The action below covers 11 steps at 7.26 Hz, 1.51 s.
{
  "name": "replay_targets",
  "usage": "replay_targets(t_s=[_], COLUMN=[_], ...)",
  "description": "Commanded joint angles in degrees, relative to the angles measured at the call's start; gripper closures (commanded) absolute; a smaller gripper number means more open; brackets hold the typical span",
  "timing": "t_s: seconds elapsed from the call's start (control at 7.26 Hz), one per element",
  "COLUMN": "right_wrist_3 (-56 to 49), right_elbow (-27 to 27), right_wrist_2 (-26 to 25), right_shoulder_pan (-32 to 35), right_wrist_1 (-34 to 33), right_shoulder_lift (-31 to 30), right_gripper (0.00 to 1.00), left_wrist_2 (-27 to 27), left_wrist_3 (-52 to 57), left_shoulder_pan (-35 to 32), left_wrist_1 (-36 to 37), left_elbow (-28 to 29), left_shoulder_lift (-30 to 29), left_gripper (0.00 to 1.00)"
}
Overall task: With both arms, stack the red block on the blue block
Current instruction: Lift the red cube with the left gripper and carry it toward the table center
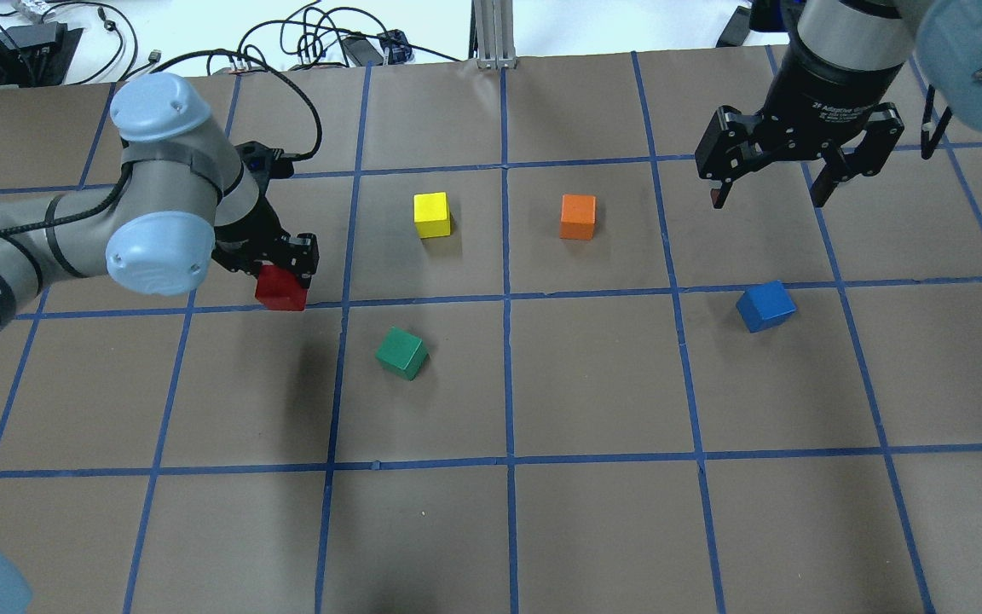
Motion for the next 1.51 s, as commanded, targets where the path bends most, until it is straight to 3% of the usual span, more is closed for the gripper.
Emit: replay_targets(t_s=[0.0, 0.28, 0.69, 1.1, 1.24, 1.38], right_wrist_3=[-0.1, -0.1, 0.0, 0.0, -0.1, -0.1], right_elbow=[0.0, 0.0, 0.0, 0.0, 0.0, 0.0], right_wrist_2=[0.0, 0.0, 0.0, -0.1, -0.2, -0.2], right_shoulder_pan=[0.0, 0.0, 0.0, 0.1, 0.0, 0.0], right_wrist_1=[0.4, -0.4, -0.2, 0.4, 0.5, 0.5], right_shoulder_lift=[-0.1, 0.1, 0.0, -0.1, -0.1, -0.1], right_gripper=[0.00, 0.00, 0.00, 0.00, 0.00, 0.00], left_wrist_2=[-1.2, -1.4, -0.9, -0.1, -0.1, 0.1], left_wrist_3=[-2.8, -13.4, -21.6, -23.2, -24.9, -25.0], left_shoulder_pan=[-10.0, -18.4, -26.9, -27.9, -27.9, -27.9], left_wrist_1=[-5.0, -4.3, 3.9, 6.9, 7.0, 6.9], left_elbow=[9.7, 11.0, 10.5, 9.2, 9.9, 9.9], left_shoulder_lift=[-2.4, -4.6, -11.2, -15.5, -16.2, -15.6], left_gripper=[1.00, 1.00, 1.00, 1.00, 0.01, 0.00])
